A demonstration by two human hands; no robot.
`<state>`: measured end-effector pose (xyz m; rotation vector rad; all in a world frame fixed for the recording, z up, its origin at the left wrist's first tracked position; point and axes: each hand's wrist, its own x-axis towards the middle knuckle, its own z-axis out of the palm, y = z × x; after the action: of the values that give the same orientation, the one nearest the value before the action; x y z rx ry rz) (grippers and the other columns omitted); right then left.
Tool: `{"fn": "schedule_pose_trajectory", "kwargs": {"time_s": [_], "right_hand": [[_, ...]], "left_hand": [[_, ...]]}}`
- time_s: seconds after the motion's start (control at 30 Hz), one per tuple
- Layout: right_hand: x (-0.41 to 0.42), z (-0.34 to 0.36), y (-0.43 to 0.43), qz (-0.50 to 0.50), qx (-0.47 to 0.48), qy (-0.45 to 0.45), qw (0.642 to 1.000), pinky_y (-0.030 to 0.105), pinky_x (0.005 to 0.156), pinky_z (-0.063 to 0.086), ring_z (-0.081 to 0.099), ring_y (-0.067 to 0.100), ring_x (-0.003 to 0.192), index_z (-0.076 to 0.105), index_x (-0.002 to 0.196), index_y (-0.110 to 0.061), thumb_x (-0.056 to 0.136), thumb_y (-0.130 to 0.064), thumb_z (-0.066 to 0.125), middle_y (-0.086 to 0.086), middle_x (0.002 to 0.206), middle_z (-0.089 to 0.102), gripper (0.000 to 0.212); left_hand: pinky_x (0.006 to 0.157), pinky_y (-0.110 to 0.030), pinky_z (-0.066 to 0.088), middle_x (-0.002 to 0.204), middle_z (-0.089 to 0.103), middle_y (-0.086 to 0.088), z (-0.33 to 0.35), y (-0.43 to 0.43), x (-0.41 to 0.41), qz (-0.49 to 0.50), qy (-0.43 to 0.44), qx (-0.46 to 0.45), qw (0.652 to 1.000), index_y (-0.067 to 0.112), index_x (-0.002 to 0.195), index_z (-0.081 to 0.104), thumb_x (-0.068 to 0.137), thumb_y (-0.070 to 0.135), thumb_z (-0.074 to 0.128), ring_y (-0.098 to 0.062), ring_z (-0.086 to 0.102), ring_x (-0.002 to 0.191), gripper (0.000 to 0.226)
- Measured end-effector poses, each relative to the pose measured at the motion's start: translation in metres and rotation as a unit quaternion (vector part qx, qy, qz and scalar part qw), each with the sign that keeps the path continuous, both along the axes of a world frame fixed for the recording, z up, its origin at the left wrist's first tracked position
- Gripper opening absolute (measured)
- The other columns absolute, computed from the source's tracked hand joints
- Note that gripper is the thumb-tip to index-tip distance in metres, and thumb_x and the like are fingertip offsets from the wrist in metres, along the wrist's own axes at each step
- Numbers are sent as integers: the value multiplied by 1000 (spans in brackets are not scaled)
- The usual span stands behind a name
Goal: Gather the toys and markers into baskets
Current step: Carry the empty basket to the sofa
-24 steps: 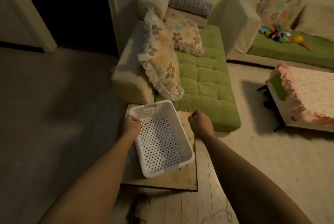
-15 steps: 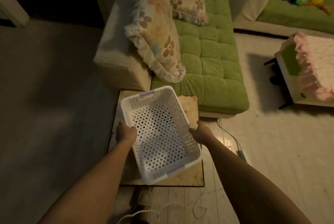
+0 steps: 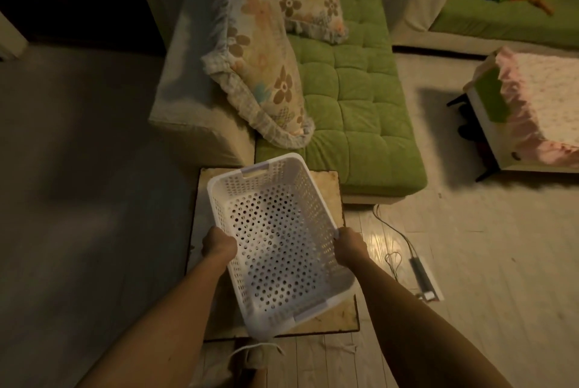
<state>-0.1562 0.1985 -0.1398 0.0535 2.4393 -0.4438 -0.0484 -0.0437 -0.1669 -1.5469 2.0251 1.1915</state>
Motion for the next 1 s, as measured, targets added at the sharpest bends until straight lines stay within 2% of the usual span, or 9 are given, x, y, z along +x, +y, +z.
{"fn": "schedule_pose_trajectory", "kwargs": {"time_s": [0.1,0.17,0.33,0.5,0.57,0.67,0.8,0.87,1.0], "right_hand": [[0,32,8,-22,-2,3,1000,33,82,54,64,25,98,61,113,-8,94,-16,56,10,109,66,21],[1,59,14,-29,4,11,1000,33,81,51,63,25,99,61,111,-8,94,-16,55,10,110,66,20],[2,126,24,-13,37,60,997,34,85,46,60,32,111,59,118,-5,94,-16,51,15,119,63,28],[3,188,38,-66,43,107,991,38,91,49,59,33,112,56,117,-3,94,-12,47,16,121,60,26],[3,202,45,-91,37,103,990,38,91,51,60,31,111,56,117,-4,94,-13,49,15,121,60,26],[7,219,63,-127,23,96,987,35,86,49,60,30,111,56,118,-4,93,-15,52,15,121,61,28],[15,235,92,-175,6,91,980,32,75,44,60,29,108,56,116,-6,91,-17,54,13,118,61,28],[16,244,110,-191,2,96,977,33,75,45,60,29,106,55,117,-6,93,-19,53,12,117,60,28],[19,261,155,-217,2,133,967,30,69,41,54,24,86,57,114,-6,98,-18,45,9,103,58,23]], "left_hand": [[74,-39,57,111,63,-15,30,1,-13,-19,22,-3,1000,9,113,57,90,13,46,-34,63,92,26],[75,-40,57,110,64,-15,56,1,-20,-37,31,-4,999,10,113,57,90,14,46,-34,63,90,26],[62,-32,51,106,64,-14,123,9,-39,-87,54,-14,995,8,112,57,92,15,47,-31,63,85,24],[75,-39,55,111,64,-12,178,22,-61,-88,134,-13,987,11,115,58,91,18,52,-31,62,91,26],[78,-39,55,115,64,-8,190,30,-70,-105,174,11,979,17,121,57,90,13,54,-28,62,92,31],[81,-38,53,122,60,-8,214,52,-86,-154,208,56,964,25,134,49,91,0,44,-30,59,101,50],[68,-38,51,129,55,-12,244,85,-100,-178,250,154,939,21,142,39,89,-15,31,-27,53,99,64],[69,-38,50,132,53,-14,252,103,-107,-192,248,175,933,20,144,38,87,-19,29,-29,53,101,69],[71,-42,52,133,52,-16,272,148,-121,-201,246,213,924,26,145,36,88,-18,31,-34,55,106,72]]}}
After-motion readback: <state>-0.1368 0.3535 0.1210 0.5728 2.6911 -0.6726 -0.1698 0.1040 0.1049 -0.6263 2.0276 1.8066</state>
